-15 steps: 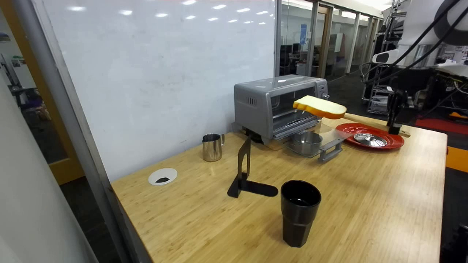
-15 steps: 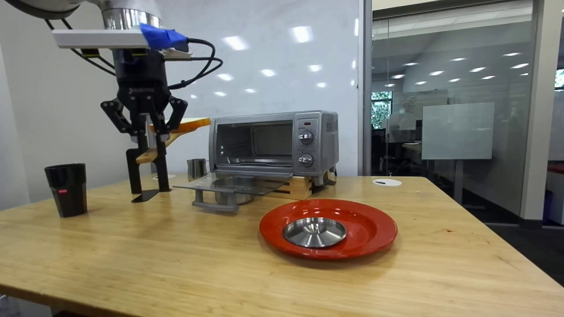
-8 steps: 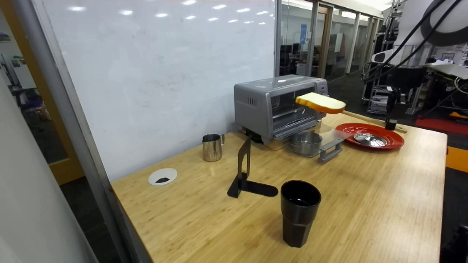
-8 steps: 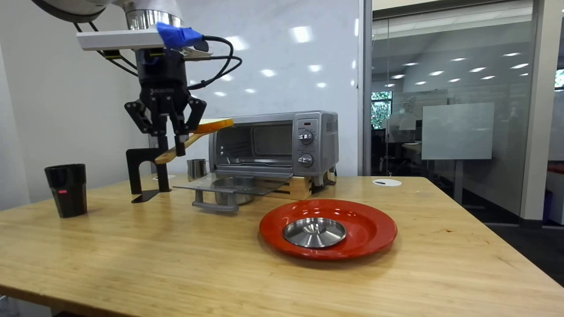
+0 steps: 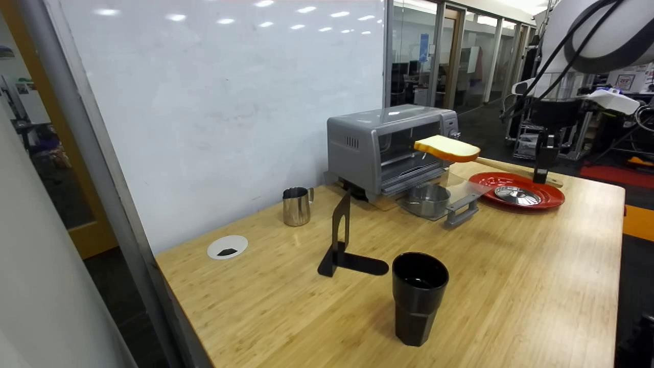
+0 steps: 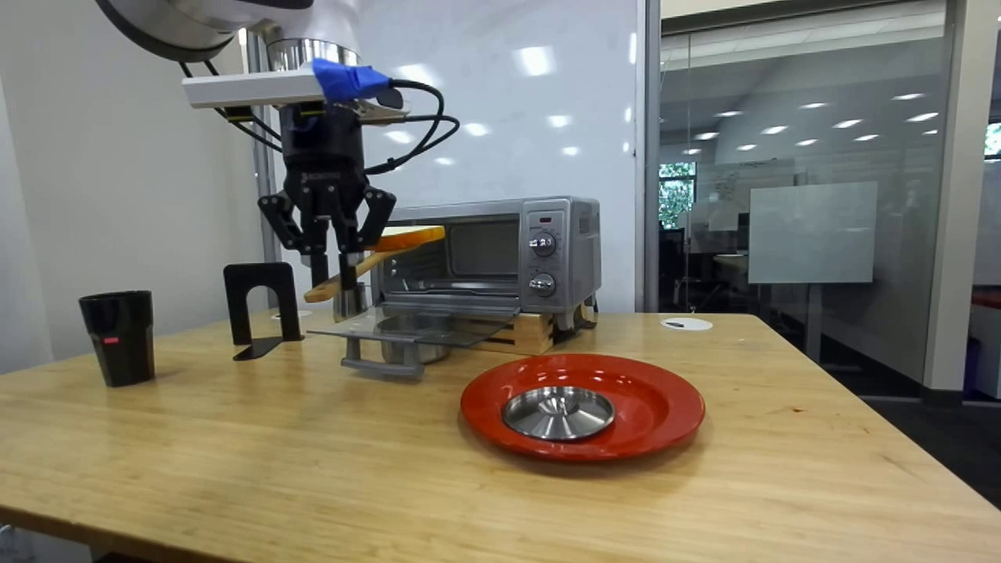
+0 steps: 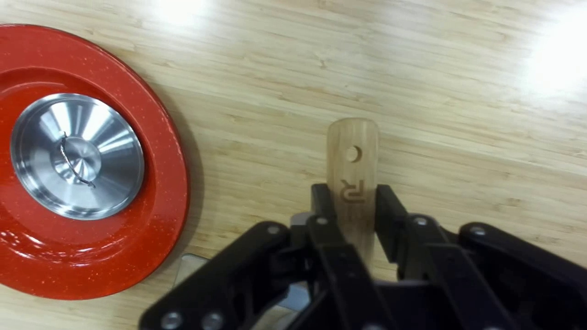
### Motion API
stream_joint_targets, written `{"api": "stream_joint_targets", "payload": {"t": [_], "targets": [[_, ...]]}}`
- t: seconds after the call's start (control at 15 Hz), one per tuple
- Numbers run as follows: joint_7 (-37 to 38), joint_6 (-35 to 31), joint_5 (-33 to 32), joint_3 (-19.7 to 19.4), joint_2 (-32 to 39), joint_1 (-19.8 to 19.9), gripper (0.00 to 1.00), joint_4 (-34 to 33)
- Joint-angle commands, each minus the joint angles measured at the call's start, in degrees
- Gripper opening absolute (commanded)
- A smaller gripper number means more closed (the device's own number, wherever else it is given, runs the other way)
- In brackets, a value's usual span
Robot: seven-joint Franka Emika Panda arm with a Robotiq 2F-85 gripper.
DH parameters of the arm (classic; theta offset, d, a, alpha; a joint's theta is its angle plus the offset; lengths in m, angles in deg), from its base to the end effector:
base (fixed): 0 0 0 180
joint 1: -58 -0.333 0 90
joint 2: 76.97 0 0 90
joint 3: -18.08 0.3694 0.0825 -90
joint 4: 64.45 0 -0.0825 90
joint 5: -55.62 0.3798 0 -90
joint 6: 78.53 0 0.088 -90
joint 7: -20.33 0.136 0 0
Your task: Use the wooden spatula to place the slice of bread in the mini oven then close the oven door
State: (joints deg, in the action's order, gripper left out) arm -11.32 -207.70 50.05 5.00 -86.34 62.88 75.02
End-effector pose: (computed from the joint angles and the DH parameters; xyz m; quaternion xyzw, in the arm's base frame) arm 0.4274 -0.1444 0.3900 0.9882 0.1516 -0.0167 0.0132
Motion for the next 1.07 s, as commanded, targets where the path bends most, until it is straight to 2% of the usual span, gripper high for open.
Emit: {"api": "stream_joint_targets", "payload": {"t": [0.0, 1.0], "targets": [[0.7, 2.8, 1.0, 0.4, 3.8, 1.1, 0.07, -4.3], [4.2, 11.7, 3.5, 2.7, 14.2, 1.5, 0.07, -17.9]]}}
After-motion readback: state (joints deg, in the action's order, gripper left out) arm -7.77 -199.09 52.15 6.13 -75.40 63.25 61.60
